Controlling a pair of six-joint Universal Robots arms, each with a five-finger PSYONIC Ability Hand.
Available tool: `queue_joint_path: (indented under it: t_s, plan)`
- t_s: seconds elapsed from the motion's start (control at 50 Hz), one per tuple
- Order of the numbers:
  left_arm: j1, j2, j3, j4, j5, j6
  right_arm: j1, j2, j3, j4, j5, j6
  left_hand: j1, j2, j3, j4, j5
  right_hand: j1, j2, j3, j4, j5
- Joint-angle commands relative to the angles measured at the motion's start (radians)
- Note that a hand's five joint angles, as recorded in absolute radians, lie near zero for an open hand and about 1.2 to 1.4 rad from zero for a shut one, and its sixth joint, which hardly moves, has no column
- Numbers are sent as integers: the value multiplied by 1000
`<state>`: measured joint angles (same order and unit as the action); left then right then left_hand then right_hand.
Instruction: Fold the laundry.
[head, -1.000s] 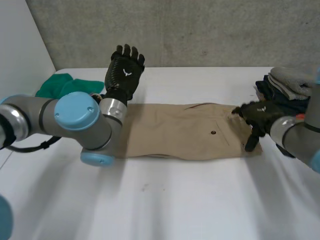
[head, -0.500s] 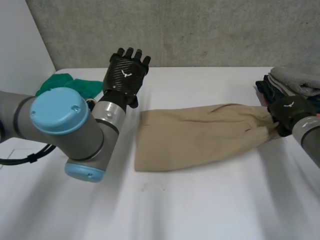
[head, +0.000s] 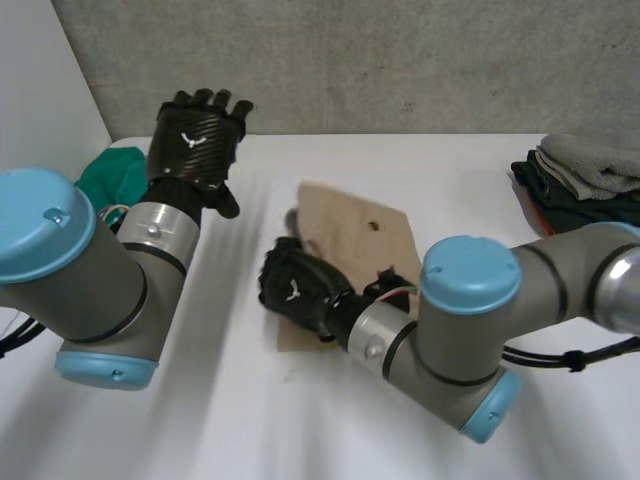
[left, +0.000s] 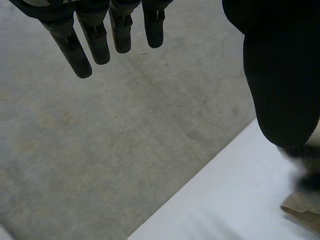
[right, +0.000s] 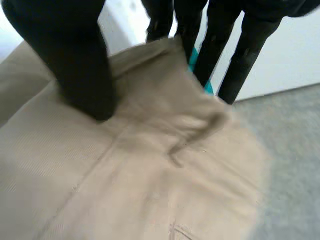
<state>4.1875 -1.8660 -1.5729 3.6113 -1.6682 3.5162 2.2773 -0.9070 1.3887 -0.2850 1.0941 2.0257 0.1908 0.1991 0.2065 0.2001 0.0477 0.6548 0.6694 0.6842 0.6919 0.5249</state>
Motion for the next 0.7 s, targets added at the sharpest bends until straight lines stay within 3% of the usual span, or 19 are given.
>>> queue_joint_path:
  t_s: [0.02, 0.12, 0.2, 0.28, 0.38, 0.56, 0.64, 0.7]
  plan:
    - [12, 10, 45, 1, -65, -37, -42, -73, -5, 3, 6, 264, -16, -25, -32, -26, -48, -480, -495, -510, -517, -525]
    - [-10, -1, 126, -9, -65, -68, -145, -246, 41, -2, 13, 864, -16, -25, -32, -26, -48, -480, -495, -510, -517, -525]
    - [-70, -37, 194, -55, -58, -121, -269, -303, 46, 44, 32, 1137, -4, -12, -19, -13, -35, -480, -495, -510, -517, -525]
    - [-153, -152, 302, -153, -54, -178, -379, -293, 33, 174, 96, 1148, -1, -9, -17, -10, -32, -480, -495, -510, -517, -525]
    - [-234, -326, 457, -319, -47, -217, -389, -198, -49, 282, 121, 1062, -1, -9, -17, -10, -32, -480, -495, -510, -517, -525]
    - [-236, -528, 556, -519, -64, -233, -387, -17, -166, 415, 64, 1005, 31, 23, 16, 22, 0, -480, -495, -510, -517, -525]
    - [-233, -544, 550, -565, -134, -227, -386, 60, -183, 417, 70, 981, 37, 29, 22, 28, 6, -480, -495, -510, -517, -525]
    - [-201, -542, 539, -608, -165, -215, -378, 102, -189, 418, 107, 876, 34, 26, 19, 25, 3, -480, -495, -510, -517, -525]
